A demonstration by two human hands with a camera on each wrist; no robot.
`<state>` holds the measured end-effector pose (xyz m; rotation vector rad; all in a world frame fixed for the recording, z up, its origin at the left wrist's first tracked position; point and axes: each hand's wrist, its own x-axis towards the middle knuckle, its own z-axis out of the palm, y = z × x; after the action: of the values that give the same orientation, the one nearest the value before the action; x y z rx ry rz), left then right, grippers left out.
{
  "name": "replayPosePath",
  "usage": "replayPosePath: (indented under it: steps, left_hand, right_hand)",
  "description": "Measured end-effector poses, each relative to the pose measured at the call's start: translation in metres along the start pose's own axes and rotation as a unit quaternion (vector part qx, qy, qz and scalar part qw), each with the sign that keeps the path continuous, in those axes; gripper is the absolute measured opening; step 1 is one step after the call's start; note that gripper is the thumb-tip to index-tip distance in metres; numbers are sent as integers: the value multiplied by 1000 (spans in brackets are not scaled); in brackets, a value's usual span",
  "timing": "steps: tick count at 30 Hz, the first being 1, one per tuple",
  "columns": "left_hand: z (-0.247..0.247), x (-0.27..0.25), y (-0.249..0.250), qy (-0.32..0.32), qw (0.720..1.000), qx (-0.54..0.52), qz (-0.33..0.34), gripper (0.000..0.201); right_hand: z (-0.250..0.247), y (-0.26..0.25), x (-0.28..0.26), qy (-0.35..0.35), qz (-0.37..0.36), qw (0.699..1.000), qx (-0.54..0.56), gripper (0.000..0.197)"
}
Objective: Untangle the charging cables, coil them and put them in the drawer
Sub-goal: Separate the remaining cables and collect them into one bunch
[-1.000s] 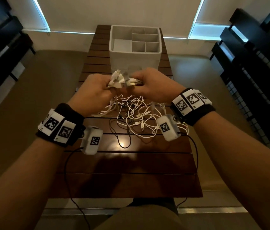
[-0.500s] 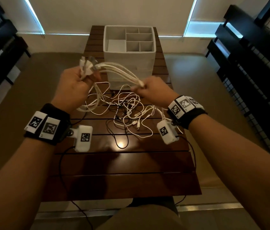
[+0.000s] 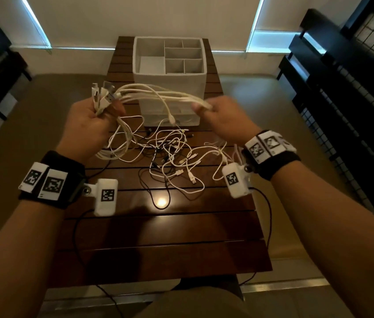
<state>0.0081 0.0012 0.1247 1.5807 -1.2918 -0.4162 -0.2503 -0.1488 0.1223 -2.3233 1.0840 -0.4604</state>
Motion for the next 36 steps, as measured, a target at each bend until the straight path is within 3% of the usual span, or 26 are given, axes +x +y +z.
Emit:
replayPosePath:
  steps: [2, 5, 6, 8, 10, 12, 15, 19, 23, 26, 30, 34, 36]
  left_hand:
    - [-2, 0, -2, -7, 1000, 5, 9, 25]
    - [2, -2, -4, -38, 999, 23, 1, 14]
    - [7, -7, -3, -70, 997, 29, -7, 13]
    - [18, -16, -3, -128, 990, 61, -9, 19]
    - [25, -21, -7, -132, 989, 72, -3, 23]
    - [25, -19, -8, -112, 993, 40, -20, 22]
    - [19, -18, -4, -84, 996, -4, -30, 13]
    - [14, -17, 1, -49, 999, -7, -21, 17]
    - [5, -14, 7, 13, 1000, -11, 5, 19]
    - [-3, -13, 6, 1, 1000, 22, 8, 20]
    - [8, -22, -1, -41, 998, 19, -44, 18]
    - [14, -27, -10, -75, 996, 13, -49, 27]
    - [15, -27, -9, -69, 996, -7, -52, 26]
  right_hand:
    - [-2, 0, -4, 51, -25, 996, 67, 49]
    - [21, 21, -18, -106, 30, 993, -45, 52]
    - [28, 32, -23, -163, 60, 979, -109, 52]
    - [28, 44, -25, -209, 100, 952, -202, 52]
    - [13, 42, -20, -179, 111, 945, -251, 52]
    - [-13, 32, -13, -85, 94, 956, -263, 43]
    - [-41, 14, -11, 32, 43, 985, -163, 31]
    - [-15, 22, -19, -39, 45, 985, -162, 38]
    - [-3, 51, -21, -93, 110, 975, -171, 53]
    - [-7, 63, -24, -79, 133, 975, -157, 59]
    - [-25, 71, -21, -8, 102, 976, -195, 50]
    - [-32, 87, -31, -52, 183, 938, -289, 46]
    - [-43, 85, -30, 17, 147, 943, -299, 44]
